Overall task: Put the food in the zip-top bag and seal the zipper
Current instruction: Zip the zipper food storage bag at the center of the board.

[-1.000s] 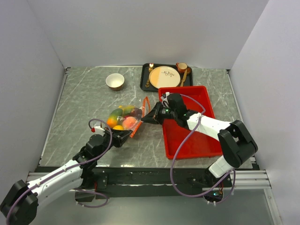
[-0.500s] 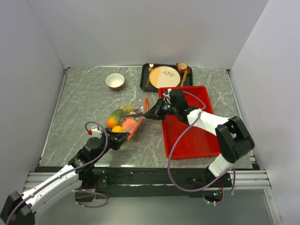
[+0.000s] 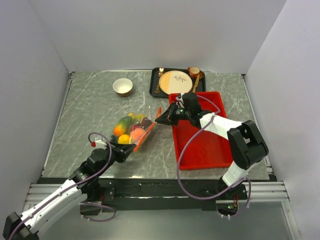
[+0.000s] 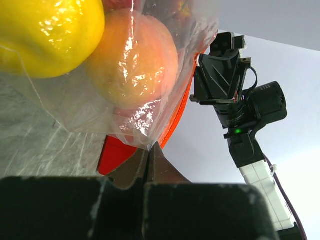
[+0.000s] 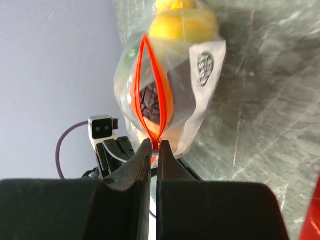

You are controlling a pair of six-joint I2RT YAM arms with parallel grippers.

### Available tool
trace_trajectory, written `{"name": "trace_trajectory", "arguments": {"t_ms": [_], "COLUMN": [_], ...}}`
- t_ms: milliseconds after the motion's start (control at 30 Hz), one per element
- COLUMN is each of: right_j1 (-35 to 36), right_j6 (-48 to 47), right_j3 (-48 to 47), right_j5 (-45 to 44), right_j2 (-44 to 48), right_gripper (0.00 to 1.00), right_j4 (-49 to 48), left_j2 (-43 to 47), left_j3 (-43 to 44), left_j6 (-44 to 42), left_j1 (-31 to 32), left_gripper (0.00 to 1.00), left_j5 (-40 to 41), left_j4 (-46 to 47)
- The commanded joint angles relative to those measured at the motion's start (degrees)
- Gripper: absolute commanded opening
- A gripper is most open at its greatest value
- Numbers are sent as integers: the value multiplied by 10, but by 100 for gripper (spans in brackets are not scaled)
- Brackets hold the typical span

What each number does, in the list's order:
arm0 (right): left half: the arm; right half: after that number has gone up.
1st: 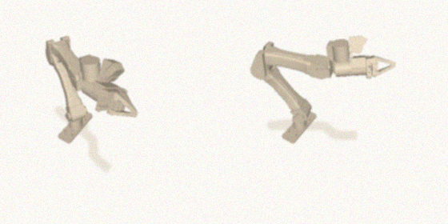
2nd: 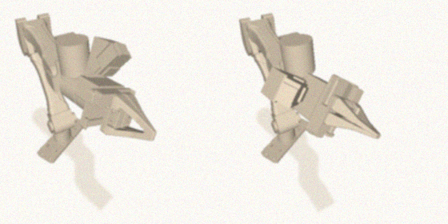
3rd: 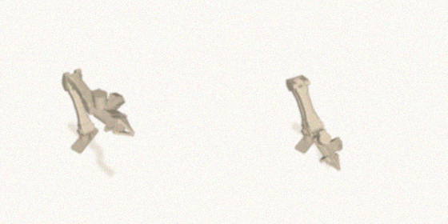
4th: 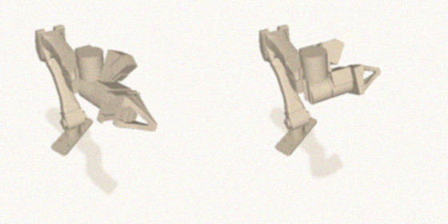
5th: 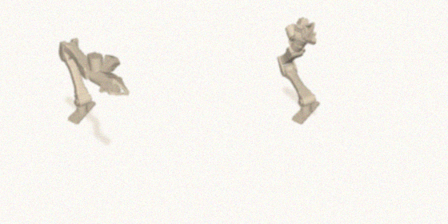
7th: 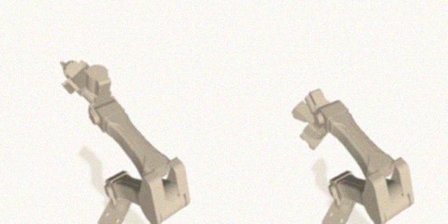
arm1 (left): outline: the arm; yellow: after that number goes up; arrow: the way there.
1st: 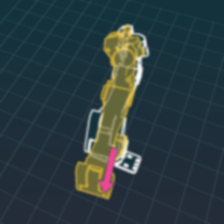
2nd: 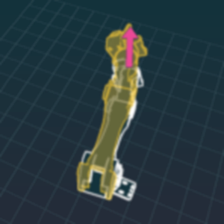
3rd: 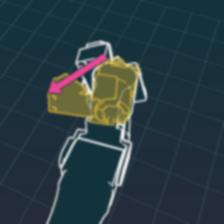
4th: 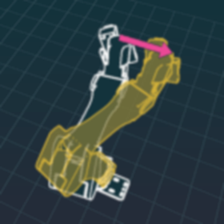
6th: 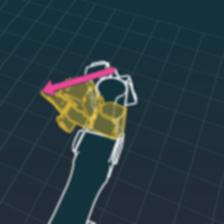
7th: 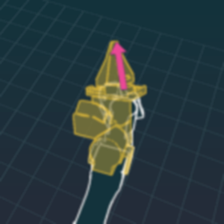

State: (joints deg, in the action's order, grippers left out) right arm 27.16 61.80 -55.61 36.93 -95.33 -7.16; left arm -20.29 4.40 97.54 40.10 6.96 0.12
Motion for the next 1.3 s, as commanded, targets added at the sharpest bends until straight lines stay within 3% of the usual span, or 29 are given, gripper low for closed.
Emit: {"name": "trace_trajectory", "arguments": {"t_ms": [0, 500, 1267], "right_j1": [-31, -63, -101], "right_j6": [-18, -27, -27], "right_j3": [-40, -56, -57], "right_j5": [-31, -27, -18], "right_j2": [-10, -25, -43], "right_gripper": [1, 1, 1], "right_j4": [-16, -11, -28], "left_j2": [27, 72, 77], "left_j3": [6, 12, 10], "left_j6": [-9, -3, -1], "left_j1": [1, 1, 1], "left_gripper": [1, 1, 1], "left_j5": [17, 24, 24], "left_j4": [-69, -135, -141]}}
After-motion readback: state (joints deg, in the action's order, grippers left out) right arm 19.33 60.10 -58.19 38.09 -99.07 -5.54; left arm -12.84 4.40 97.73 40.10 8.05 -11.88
